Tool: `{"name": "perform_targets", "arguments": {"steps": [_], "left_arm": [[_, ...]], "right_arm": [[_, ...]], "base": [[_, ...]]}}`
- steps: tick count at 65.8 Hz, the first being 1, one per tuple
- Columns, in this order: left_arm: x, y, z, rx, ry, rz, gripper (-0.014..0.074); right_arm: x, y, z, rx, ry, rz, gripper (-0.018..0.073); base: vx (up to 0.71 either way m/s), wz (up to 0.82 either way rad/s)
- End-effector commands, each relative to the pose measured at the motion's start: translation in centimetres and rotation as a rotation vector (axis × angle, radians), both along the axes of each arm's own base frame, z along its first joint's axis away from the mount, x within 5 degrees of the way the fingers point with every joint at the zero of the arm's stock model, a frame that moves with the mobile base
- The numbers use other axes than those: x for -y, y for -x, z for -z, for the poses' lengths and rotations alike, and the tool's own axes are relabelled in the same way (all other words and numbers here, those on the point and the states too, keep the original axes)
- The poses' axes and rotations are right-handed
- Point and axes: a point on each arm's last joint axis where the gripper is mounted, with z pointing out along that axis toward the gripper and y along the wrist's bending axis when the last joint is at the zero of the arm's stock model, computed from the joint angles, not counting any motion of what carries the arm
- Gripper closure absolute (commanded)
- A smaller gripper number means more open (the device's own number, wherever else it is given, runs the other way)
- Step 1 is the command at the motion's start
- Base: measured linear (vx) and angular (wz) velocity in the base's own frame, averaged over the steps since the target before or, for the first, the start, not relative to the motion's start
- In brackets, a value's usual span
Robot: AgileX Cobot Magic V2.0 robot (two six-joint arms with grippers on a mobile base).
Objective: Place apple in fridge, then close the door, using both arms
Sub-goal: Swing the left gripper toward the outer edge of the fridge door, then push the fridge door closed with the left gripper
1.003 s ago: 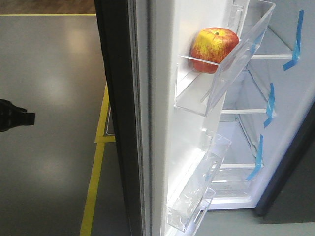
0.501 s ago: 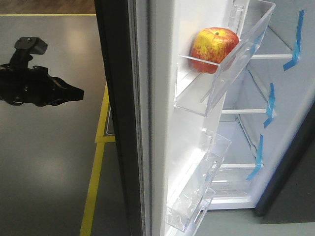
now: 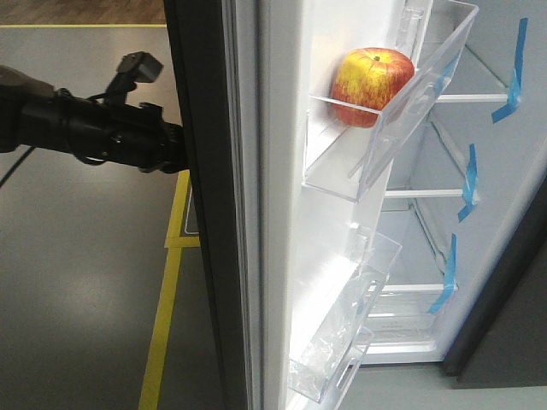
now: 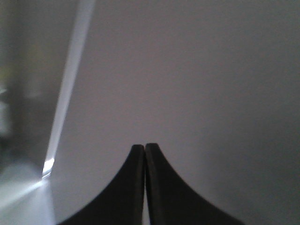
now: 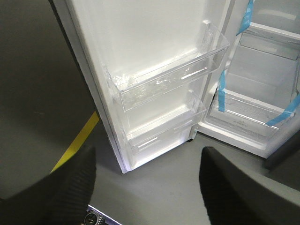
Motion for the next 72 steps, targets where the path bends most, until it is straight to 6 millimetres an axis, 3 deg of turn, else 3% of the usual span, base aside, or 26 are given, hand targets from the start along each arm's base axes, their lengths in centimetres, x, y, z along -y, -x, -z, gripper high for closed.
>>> {"name": "perform_targets", "arguments": {"steps": [1, 27, 72], "left_arm": [[1.5, 1.0, -3.4, 0.074, 0.088, 0.019, 0.0602], [7.0, 3.2, -3.5, 0.093, 0.097, 0.107, 0.0602], [17.9, 6.9, -4.4, 0.342, 0.087, -0.05, 0.0602]], "right_arm": [[0.0, -0.1, -0.5, 0.002, 0.001, 0.007, 0.0107], [0.0, -0.1, -0.5, 0.002, 0.001, 0.007, 0.0107], [0.0, -0.1, -0.5, 0.002, 0.001, 0.006, 0.0107]], "base": [[0.0, 0.0], [0.0, 0.0], [0.0, 0.0]]}}
